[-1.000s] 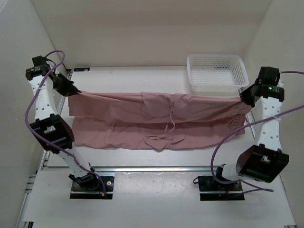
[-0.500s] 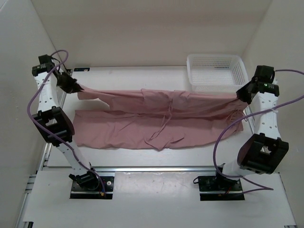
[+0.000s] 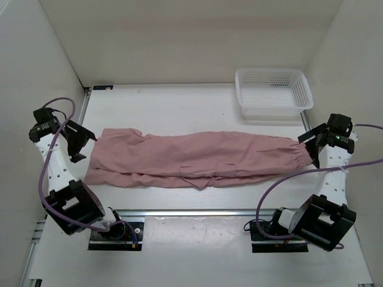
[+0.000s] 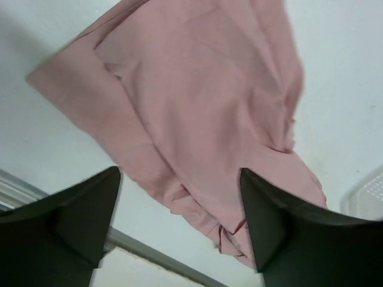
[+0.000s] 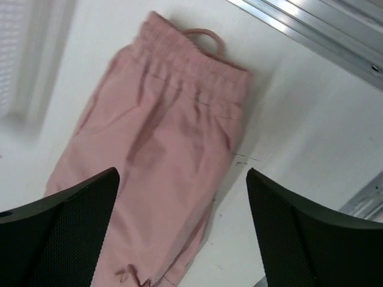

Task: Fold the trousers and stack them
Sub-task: Fold the trousers

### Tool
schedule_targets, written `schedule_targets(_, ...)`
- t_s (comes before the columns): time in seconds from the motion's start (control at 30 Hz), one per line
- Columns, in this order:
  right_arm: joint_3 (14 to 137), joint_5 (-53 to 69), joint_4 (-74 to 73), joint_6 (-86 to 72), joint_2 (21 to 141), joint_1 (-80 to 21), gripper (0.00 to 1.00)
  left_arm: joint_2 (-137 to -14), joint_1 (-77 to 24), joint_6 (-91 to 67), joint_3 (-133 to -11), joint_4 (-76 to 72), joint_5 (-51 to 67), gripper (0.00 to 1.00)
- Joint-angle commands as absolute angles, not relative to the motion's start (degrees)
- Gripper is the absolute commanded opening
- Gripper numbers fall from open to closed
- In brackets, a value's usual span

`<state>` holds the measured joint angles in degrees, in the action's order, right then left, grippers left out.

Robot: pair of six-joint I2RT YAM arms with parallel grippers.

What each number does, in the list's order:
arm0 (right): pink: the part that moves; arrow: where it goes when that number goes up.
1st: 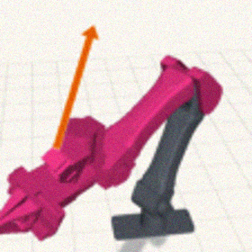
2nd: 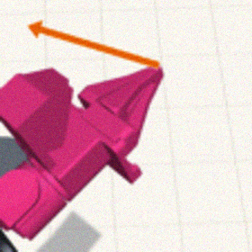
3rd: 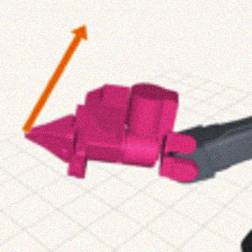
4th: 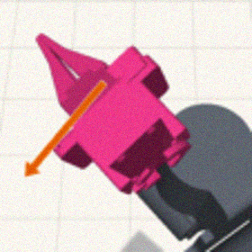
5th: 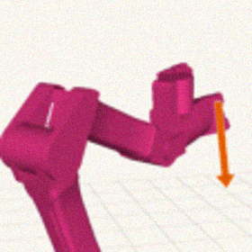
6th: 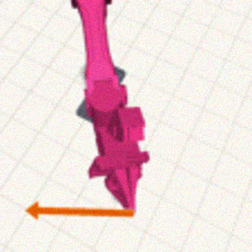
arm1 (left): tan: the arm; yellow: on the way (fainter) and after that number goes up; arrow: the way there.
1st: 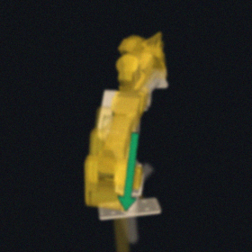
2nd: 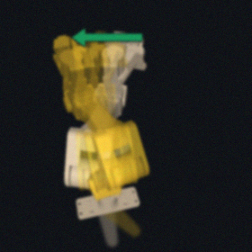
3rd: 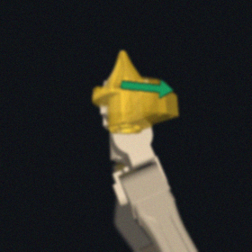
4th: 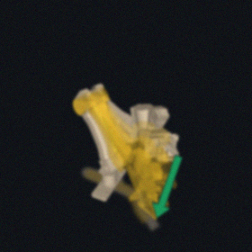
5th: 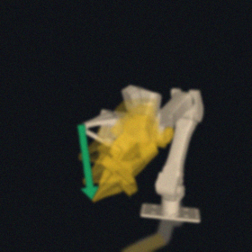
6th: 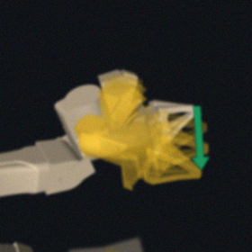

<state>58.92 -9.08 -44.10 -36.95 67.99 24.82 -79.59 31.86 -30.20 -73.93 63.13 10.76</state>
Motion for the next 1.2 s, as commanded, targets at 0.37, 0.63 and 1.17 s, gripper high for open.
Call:
schedule_targets(0.37,53.9,0.9,-43.0,-33.1,67.1,14.0,0.44,-85.8,30.4,-27.4,-65.2,56.3,13.1,0.81)
schedule_targets(0.63,48.1,2.4,-43.0,-31.2,61.0,14.0,0.70,-92.5,28.0,-25.4,-64.7,55.7,14.2,0.77)
schedule_targets(1.17,50.4,6.0,-40.2,-31.8,65.1,14.0,0.71,-99.4,27.4,-28.3,-67.5,55.7,1.7,0.44)
